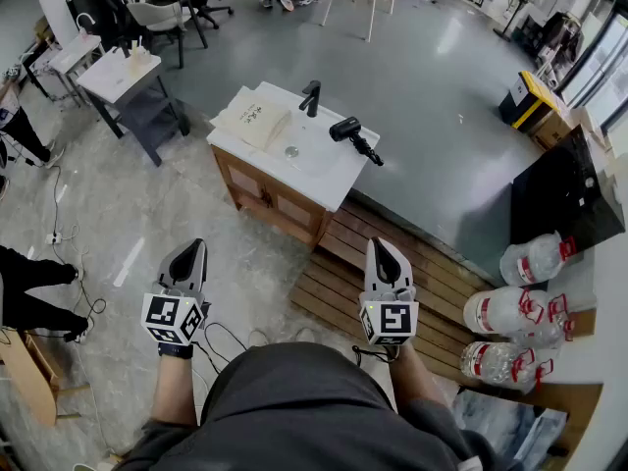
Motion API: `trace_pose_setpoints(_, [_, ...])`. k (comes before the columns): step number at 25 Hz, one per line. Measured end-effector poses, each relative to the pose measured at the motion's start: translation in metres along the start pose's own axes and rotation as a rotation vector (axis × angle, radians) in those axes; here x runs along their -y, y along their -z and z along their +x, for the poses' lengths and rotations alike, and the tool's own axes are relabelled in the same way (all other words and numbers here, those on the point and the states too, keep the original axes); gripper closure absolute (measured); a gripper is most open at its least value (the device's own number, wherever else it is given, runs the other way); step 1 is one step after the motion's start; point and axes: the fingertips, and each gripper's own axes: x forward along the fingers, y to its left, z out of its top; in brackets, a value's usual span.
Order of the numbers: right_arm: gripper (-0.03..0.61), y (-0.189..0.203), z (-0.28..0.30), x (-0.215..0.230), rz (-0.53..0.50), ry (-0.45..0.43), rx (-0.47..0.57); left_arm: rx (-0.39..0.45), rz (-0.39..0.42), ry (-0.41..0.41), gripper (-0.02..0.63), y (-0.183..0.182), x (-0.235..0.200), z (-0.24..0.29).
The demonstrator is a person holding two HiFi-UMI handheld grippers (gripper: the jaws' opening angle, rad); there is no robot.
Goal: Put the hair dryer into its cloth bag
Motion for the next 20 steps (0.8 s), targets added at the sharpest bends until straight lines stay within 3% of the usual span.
trace_pose_setpoints(11, [0.578, 0.002, -0.001, 0.004, 0.035, -0.024, 0.032, -0.004, 0.003, -0.012, 0.612, 0.002, 0.004, 0.003])
trace_pose_setpoints(20, [0.578, 0.022, 0.011, 0.011, 0.028, -0.058, 0.022, -0.007, -0.016, -0.067, 0.612, 0.017, 0.002, 0.003])
